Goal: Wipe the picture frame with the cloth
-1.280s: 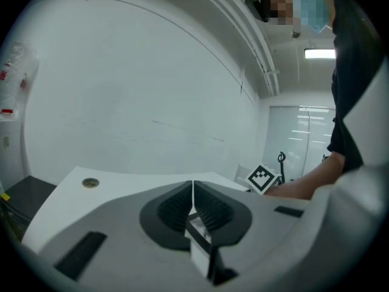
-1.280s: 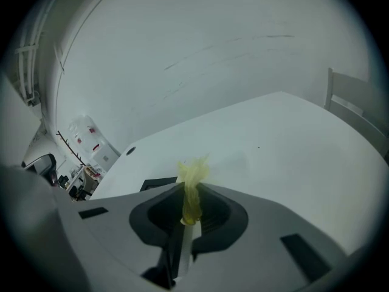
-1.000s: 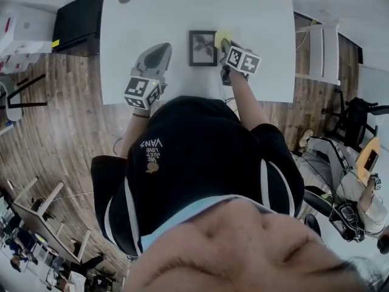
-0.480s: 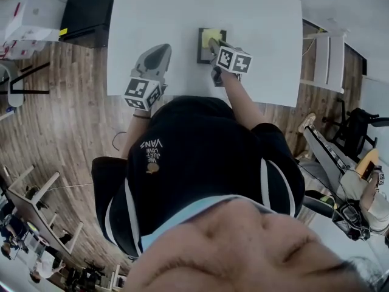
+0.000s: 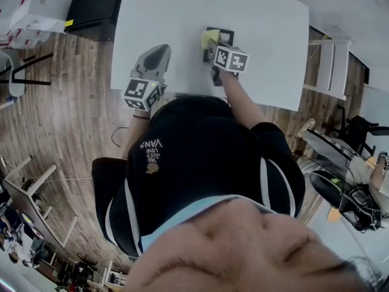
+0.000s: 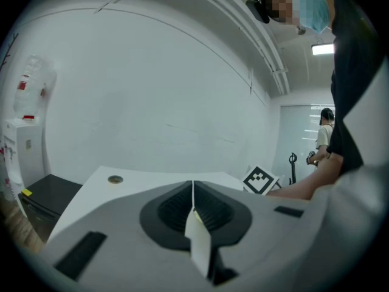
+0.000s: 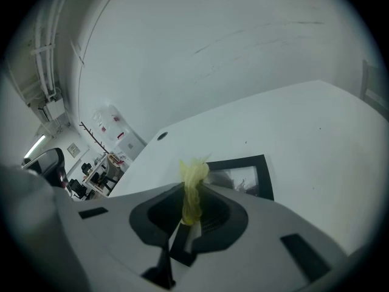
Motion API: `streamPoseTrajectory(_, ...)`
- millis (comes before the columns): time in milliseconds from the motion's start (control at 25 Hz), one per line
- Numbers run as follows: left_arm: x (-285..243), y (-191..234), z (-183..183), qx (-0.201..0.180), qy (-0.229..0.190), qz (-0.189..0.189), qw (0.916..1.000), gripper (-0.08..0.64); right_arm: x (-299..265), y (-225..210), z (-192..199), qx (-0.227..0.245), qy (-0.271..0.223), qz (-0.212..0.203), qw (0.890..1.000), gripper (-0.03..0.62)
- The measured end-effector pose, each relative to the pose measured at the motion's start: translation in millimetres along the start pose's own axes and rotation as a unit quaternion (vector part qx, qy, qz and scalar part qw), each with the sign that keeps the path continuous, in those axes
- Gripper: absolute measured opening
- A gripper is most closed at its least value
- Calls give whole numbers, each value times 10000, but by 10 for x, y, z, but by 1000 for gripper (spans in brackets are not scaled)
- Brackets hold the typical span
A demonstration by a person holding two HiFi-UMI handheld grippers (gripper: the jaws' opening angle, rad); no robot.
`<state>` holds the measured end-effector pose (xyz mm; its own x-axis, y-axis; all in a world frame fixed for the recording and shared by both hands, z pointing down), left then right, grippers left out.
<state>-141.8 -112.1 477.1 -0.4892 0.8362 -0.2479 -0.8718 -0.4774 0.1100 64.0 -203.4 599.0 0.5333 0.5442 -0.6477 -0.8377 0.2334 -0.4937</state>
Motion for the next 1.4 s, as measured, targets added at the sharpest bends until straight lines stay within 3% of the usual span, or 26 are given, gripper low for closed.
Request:
streamPoseTrajectory(760, -215, -100, 15, -23, -11, 432, 9991, 18, 380, -586, 17, -114, -186, 796, 9966, 46)
streamPoseTrajectory(1240, -377, -209, 2, -40, 2, 689, 9976, 18, 615, -871, -1, -271, -345, 1093, 9930, 46)
streamPoseTrajectory(1400, -383, -229, -1, -42, 17, 726, 9973, 17, 643, -837, -13, -327, -423, 1007, 9935, 46)
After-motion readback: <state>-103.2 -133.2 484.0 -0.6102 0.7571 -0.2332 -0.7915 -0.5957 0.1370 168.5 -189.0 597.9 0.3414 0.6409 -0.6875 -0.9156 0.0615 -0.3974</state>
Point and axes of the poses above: the fingertips, and each gripper's own axes: x backward along the fingers, y to its left, z out of its underside, the point moved 6 cm from there along x, backward along the fingers, and after that the axes turned 4 degrees about -x, right-handed, at the moved point
